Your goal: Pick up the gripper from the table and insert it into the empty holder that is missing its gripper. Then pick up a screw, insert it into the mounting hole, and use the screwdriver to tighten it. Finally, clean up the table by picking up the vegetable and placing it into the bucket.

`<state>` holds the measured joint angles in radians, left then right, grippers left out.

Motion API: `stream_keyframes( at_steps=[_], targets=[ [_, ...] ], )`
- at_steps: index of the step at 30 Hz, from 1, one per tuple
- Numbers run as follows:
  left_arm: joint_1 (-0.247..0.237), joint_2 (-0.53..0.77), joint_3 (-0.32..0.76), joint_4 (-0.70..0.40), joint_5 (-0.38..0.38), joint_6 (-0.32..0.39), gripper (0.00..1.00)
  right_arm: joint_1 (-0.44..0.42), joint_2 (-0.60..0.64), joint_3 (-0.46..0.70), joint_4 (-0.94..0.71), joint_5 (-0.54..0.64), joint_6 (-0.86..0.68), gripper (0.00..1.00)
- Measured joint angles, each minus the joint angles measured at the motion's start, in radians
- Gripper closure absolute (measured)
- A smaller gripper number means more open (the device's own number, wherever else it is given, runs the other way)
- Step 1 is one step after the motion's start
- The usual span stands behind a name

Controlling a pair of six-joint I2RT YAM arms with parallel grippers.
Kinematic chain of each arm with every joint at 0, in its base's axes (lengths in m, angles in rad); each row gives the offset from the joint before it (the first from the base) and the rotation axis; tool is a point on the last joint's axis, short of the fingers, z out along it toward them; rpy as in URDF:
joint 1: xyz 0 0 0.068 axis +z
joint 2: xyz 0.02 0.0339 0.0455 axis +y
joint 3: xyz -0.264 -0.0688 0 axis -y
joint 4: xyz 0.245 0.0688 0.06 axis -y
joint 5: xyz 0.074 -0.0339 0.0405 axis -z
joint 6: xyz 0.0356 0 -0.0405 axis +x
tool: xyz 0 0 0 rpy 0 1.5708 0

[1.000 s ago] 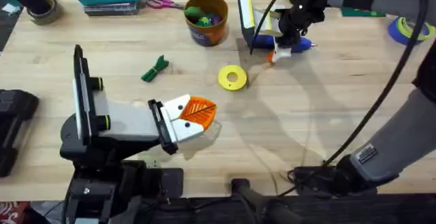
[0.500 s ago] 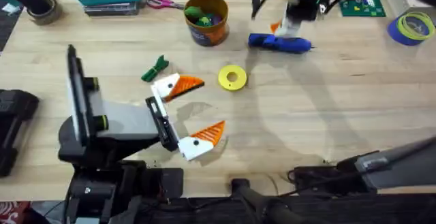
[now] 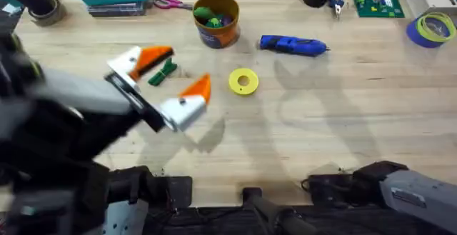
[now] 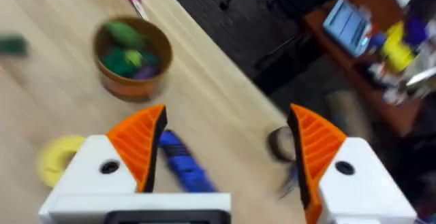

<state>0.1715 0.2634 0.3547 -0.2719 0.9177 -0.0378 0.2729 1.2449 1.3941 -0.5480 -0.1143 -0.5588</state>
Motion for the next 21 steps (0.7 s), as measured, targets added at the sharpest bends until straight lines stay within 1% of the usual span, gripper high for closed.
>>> stream_keyframes(
  at_steps=[3, 5, 10, 13, 15, 18, 19, 20, 21],
  targets=[
    [0.049, 0.151, 0.13, -0.123, -0.036, 0.027, 0.001, 0.0, -0.073, 0.0, -0.075, -0.003, 0.184, 0.006],
    [0.077, 0.257, 0.211, -0.212, -0.075, 0.041, 0.001, -0.001, -0.116, 0.0, -0.127, -0.004, 0.271, 0.006],
    [0.127, 0.478, 0.382, -0.427, -0.178, 0.095, 0.001, -0.001, -0.203, -0.001, -0.237, -0.007, 0.376, 0.006],
    [0.143, 0.597, 0.485, -0.567, -0.265, 0.14, 0.001, -0.001, -0.262, -0.031, -0.278, -0.007, 0.417, 0.007],
    [0.146, 0.658, 0.538, -0.608, -0.322, 0.16, 0.001, -0.001, -0.31, -0.074, -0.293, -0.007, 0.435, 0.007],
    [0.146, 0.739, 0.604, -0.613, -0.406, 0.178, 0.001, -0.003, -0.379, -0.154, -0.309, -0.007, 0.452, 0.007],
    [0.146, 0.76, 0.619, -0.613, -0.433, 0.183, 0.001, -0.008, -0.406, -0.191, -0.314, -0.007, 0.461, 0.007],
    [0.146, 0.802, 0.633, -0.614, -0.496, 0.194, 0.002, -0.023, -0.458, -0.28, -0.32, -0.007, 0.48, 0.006],
    [0.146, 0.812, 0.635, -0.622, -0.516, 0.204, 0.002, -0.028, -0.469, -0.307, -0.322, -0.007, 0.484, 0.006]
  ],
)
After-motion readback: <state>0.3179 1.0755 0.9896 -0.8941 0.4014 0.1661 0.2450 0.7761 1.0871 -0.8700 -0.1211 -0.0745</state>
